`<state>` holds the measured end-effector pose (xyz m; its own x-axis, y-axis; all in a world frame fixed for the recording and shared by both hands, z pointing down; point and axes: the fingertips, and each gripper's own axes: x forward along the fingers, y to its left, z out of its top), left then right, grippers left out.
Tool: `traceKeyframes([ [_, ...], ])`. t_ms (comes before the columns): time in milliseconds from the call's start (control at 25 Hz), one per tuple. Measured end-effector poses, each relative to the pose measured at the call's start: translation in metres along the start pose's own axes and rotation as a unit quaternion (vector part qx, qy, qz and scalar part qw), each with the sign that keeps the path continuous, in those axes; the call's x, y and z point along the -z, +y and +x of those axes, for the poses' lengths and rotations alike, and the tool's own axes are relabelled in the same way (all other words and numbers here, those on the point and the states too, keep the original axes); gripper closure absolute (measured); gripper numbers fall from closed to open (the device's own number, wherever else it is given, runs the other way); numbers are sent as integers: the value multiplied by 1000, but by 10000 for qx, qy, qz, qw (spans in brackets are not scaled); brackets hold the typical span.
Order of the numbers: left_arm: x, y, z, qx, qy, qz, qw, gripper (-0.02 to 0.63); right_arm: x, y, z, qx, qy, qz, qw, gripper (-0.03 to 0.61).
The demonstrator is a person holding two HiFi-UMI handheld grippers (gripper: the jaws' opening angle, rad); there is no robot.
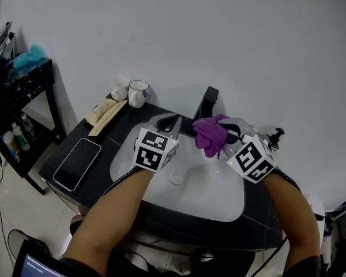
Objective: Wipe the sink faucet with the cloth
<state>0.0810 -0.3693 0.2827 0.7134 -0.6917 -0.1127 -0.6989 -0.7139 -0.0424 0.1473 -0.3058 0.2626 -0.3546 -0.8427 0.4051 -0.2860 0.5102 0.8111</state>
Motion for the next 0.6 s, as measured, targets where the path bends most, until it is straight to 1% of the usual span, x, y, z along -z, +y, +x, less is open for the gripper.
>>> traceKeyframes([
  [80, 1, 2, 0, -23, 15, -41, 10000, 595, -2, 14, -9, -95, -159, 91, 9998, 518],
  [160, 2, 3, 1, -35, 28, -58, 10000, 595, 0, 34, -14, -299, -196, 113, 9993, 518],
  [240, 3, 4, 1, -56, 39, -61, 10000, 595, 12, 52, -12, -449, -48, 78, 9989, 518],
  [320, 3, 5, 1, -71, 46, -80, 9999, 595, 28, 62, -2, -496, 145, 143, 9986, 518],
  [360, 2, 5, 1, -69, 30, -107, 9999, 595, 37, 62, 5, -461, 223, 217, 9984, 518],
  [440, -1, 4, 0, -42, -23, -154, 9999, 595, 51, 52, 18, -246, 311, 441, 9982, 518],
  [520, -2, 0, -2, -2, -43, -130, 9999, 595, 60, 37, 30, 82, 298, 823, 9961, 518],
  [600, -3, -2, -2, 10, -46, -96, 9999, 595, 64, 19, 41, 468, 250, 1200, 9914, 517],
])
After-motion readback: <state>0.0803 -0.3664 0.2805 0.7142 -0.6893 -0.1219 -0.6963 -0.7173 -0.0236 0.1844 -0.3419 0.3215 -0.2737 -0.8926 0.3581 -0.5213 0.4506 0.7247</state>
